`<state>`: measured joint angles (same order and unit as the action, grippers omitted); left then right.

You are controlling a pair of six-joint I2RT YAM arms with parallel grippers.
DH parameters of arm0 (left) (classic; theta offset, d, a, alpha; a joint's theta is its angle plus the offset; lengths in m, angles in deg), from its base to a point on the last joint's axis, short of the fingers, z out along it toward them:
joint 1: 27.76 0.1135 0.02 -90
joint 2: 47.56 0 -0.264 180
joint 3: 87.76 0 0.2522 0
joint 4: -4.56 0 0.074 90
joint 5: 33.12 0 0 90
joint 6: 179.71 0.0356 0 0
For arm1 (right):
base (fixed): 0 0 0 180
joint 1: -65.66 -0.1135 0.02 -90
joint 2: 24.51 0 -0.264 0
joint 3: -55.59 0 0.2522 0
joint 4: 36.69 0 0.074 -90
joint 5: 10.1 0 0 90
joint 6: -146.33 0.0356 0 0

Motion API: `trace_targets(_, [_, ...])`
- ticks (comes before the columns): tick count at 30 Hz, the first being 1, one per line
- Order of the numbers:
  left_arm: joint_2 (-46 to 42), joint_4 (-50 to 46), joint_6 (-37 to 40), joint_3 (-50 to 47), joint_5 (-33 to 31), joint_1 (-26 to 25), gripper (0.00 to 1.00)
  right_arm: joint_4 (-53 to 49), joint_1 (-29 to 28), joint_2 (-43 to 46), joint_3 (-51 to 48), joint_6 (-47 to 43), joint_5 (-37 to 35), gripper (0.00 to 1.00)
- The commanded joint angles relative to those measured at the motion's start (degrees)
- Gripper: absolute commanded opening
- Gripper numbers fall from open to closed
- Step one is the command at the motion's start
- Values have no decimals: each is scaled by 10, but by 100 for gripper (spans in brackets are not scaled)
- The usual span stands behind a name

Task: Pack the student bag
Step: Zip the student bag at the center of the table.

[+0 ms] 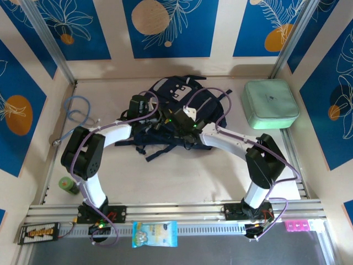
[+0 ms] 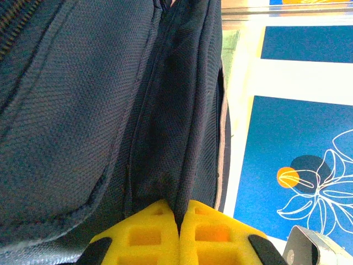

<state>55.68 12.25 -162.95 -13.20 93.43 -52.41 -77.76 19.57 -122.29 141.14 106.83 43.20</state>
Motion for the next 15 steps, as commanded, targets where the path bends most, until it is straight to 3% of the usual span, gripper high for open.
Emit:
trace_targets(1, [-7,51,6,17,22,0,0,-32,5,-7,15,25,-42,6])
trace_targets(6, [-5,29,27,20,11,8,0,-57,6,30,-18,36,-43,4])
trace_targets(11, [11,18,44,4,-5,15,0,-62,5,116,-118,49,-42,6])
trace_targets(15, [23,8,53,3,0,15,0,-74,38,157,-168,38,-44,6])
